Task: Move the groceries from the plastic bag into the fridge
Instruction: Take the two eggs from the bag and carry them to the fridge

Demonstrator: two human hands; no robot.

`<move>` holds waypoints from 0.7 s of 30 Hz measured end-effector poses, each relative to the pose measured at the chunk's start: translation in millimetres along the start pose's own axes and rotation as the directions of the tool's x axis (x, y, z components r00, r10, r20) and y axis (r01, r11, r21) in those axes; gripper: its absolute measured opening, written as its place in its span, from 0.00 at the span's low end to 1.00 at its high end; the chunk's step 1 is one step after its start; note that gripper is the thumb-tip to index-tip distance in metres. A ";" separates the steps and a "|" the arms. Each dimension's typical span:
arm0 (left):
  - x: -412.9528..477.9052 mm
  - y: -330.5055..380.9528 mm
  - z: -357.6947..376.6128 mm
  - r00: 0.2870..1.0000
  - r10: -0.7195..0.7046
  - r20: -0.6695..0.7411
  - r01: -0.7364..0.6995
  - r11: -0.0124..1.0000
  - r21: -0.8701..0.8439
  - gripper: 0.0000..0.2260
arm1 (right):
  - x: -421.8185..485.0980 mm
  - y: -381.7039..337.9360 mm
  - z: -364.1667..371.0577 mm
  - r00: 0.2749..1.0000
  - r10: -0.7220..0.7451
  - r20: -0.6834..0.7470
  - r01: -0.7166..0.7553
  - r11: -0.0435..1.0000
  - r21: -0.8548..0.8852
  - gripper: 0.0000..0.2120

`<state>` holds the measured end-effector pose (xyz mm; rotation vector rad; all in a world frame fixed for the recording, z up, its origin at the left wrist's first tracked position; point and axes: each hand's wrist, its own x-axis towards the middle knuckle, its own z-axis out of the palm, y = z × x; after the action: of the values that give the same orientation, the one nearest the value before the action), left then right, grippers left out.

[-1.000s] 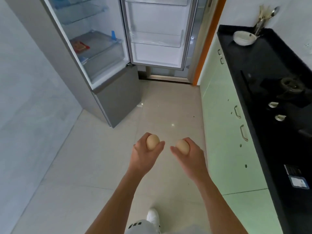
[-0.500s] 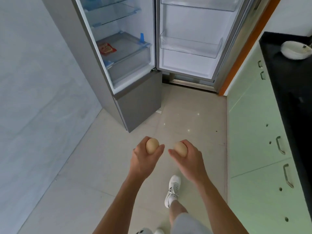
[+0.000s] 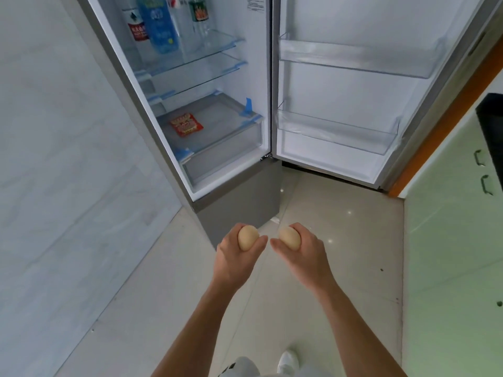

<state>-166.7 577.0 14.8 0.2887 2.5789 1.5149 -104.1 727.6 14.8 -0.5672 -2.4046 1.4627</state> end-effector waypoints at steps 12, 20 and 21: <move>115.1 9.3 27.2 1.000 -0.006 -0.009 0.006 0.999 -0.038 0.09 | 123.8 12.6 9.8 0.999 0.023 0.033 -0.023 1.000 -0.008 0.15; 236.6 18.4 33.4 0.998 -0.017 0.067 0.025 0.991 -0.134 0.18 | 229.2 5.5 28.9 0.998 0.060 -0.026 -0.060 0.998 0.011 0.11; 254.4 22.2 34.0 0.996 -0.009 0.087 0.021 0.991 -0.134 0.18 | 244.8 3.3 31.2 0.997 0.067 -0.045 -0.066 0.998 0.019 0.10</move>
<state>-404.7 675.6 12.5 0.3109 2.3944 1.6252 -333.8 817.4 4.1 -0.6755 -2.3573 1.4790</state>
